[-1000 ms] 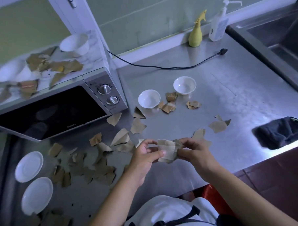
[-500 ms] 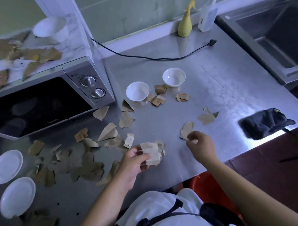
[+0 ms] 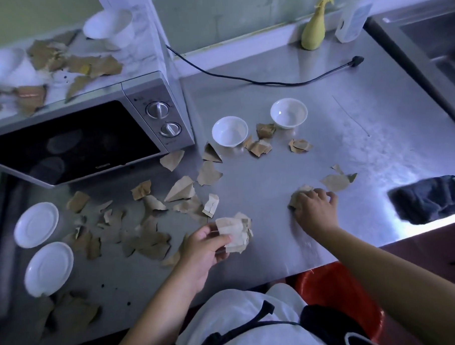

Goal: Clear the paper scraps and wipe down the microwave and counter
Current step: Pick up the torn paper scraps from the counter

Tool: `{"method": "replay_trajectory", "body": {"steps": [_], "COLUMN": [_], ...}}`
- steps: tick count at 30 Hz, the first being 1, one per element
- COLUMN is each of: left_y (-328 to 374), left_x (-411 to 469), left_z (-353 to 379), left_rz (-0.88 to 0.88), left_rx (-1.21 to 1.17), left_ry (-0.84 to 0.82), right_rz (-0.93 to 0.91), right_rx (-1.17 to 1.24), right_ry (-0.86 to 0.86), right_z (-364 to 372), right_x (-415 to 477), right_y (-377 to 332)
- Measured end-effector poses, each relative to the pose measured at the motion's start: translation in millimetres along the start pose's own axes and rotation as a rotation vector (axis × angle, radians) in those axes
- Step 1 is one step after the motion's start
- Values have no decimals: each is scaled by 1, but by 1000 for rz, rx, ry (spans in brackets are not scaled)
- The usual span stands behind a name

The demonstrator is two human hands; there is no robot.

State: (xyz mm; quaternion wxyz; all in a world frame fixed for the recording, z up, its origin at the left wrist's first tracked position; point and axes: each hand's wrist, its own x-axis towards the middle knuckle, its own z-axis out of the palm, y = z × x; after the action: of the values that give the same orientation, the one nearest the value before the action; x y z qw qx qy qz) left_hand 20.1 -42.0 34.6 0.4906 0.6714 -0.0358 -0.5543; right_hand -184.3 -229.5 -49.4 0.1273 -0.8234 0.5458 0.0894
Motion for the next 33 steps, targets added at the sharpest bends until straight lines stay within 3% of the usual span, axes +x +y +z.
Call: {"method": "replay_trajectory", "body": {"steps": [11, 16, 19, 22, 27, 30, 33], "left_y": [0, 1, 1, 2, 7, 7, 4], "left_x": [-4, -1, 2, 5, 10, 9, 7], "left_z": [-15, -18, -19, -19, -12, -9, -11], "left_rz": [-1, -1, 7, 25, 68, 84, 92], "left_rx": [-38, -36, -8, 19, 90, 100, 92], "left_ry": [13, -19, -33, -48, -133, -247, -380], "right_rz": [-29, 113, 243, 359, 298, 262, 278], "right_rx": [101, 341, 688, 1104, 1528, 1530, 1447], "right_ry": [86, 267, 313, 244, -18, -87, -23], "right_z": [1, -15, -31, -48, -81, -89, -89], "right_x": [-4, -6, -22, -50, -103, -129, -147], "right_y": [2, 3, -3, -16, -46, -66, -86]}}
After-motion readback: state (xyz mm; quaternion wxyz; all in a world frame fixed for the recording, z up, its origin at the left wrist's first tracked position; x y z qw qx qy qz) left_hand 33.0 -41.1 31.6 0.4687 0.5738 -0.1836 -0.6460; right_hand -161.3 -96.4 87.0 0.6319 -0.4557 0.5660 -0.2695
